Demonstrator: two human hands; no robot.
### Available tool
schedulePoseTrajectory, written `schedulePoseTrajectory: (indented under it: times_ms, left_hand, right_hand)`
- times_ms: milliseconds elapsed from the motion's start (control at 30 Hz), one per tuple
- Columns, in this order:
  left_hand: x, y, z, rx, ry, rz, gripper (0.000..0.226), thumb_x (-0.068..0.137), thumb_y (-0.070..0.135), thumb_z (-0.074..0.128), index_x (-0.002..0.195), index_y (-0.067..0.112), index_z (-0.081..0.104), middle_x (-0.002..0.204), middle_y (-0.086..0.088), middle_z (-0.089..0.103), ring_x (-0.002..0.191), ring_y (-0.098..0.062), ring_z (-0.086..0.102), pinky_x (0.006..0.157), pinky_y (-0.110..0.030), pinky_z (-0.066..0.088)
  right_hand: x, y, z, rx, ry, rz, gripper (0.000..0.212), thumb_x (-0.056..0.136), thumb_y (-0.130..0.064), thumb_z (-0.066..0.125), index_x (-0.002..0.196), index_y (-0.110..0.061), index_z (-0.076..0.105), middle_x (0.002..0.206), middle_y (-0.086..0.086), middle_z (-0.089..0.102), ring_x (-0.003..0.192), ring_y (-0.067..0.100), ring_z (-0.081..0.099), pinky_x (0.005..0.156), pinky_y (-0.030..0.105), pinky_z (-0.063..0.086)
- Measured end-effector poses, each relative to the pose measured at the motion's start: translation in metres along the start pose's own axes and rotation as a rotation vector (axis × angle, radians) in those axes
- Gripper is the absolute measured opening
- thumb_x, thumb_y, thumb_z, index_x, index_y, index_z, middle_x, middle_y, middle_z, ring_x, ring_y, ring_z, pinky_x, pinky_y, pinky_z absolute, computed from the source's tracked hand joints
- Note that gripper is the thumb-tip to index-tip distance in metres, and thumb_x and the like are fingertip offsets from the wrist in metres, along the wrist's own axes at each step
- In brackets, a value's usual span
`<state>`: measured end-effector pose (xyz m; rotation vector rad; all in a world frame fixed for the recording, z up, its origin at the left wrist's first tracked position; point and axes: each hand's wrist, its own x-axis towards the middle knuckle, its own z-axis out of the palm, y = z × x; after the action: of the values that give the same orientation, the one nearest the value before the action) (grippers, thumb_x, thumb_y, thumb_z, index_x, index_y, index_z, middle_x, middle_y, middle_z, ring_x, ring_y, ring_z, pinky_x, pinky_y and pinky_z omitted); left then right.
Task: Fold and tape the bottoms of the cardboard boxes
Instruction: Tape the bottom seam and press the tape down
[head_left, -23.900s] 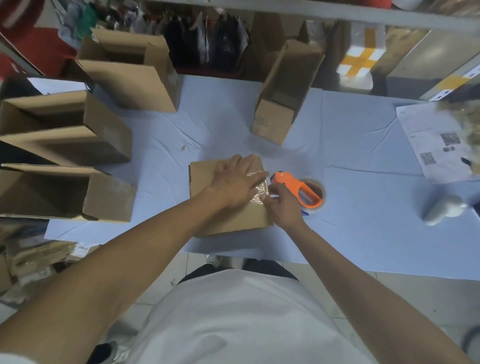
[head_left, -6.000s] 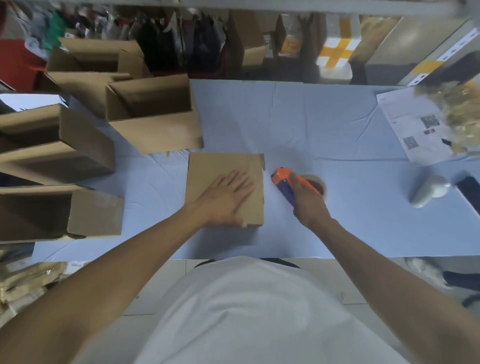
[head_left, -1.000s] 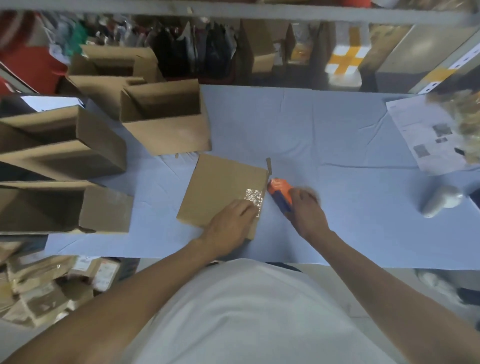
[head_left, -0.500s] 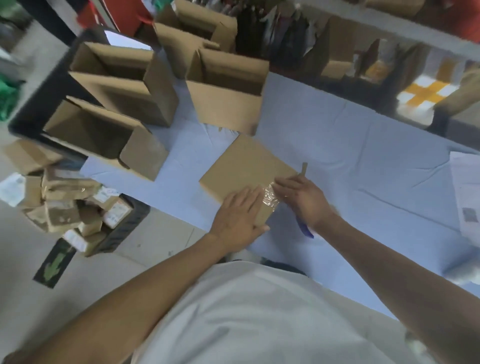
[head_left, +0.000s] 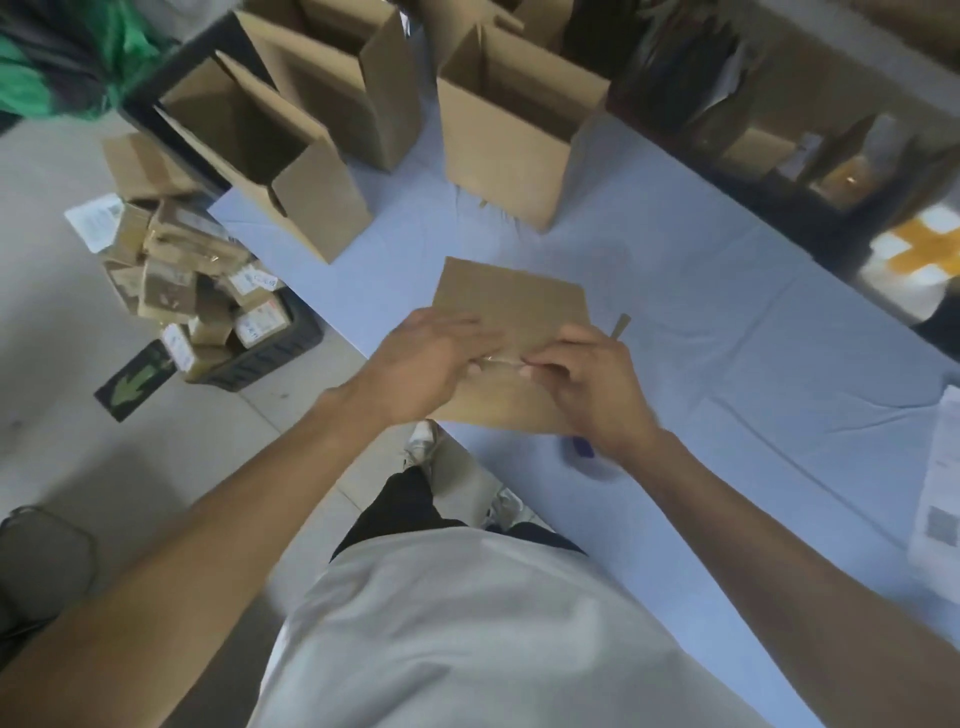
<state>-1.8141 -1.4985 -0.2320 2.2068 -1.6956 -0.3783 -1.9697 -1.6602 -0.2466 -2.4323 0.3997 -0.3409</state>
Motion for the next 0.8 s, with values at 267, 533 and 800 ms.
schedulePoseTrajectory:
  times_ms: [267, 533, 800]
  left_hand:
    - [0.060, -0.003, -0.039, -0.328, -0.292, -0.082, 0.026, 0.094, 0.024, 0.061, 0.117, 0.029, 0.071, 0.113, 0.010, 0.070, 0.106, -0.010, 0.061, 0.095, -0.032, 0.046]
    - [0.111, -0.015, -0.031, -0.381, -0.234, -0.139, 0.015, 0.083, 0.036, 0.062, 0.084, 0.034, 0.077, 0.091, 0.015, 0.074, 0.092, -0.010, 0.066, 0.083, -0.039, 0.052]
    - [0.123, -0.014, -0.025, -0.256, -0.267, -0.065, 0.014, 0.087, 0.033, 0.065, 0.085, 0.026, 0.077, 0.089, 0.011, 0.074, 0.091, -0.012, 0.064, 0.083, -0.033, 0.047]
  right_hand:
    - [0.021, -0.008, -0.031, 0.259, 0.008, 0.400, 0.006, 0.081, -0.025, 0.076, 0.082, -0.020, 0.079, 0.078, -0.008, 0.066, 0.076, 0.006, 0.060, 0.072, 0.022, 0.042]
    - [0.045, -0.007, -0.017, 0.282, 0.200, 0.669, 0.008, 0.083, -0.022, 0.075, 0.082, -0.015, 0.080, 0.068, -0.015, 0.061, 0.074, 0.007, 0.060, 0.067, 0.019, 0.042]
    - [0.039, -0.014, -0.015, 0.365, 0.263, 0.842, 0.013, 0.082, -0.025, 0.077, 0.070, -0.022, 0.073, 0.070, -0.013, 0.067, 0.066, -0.002, 0.058, 0.062, 0.015, 0.041]
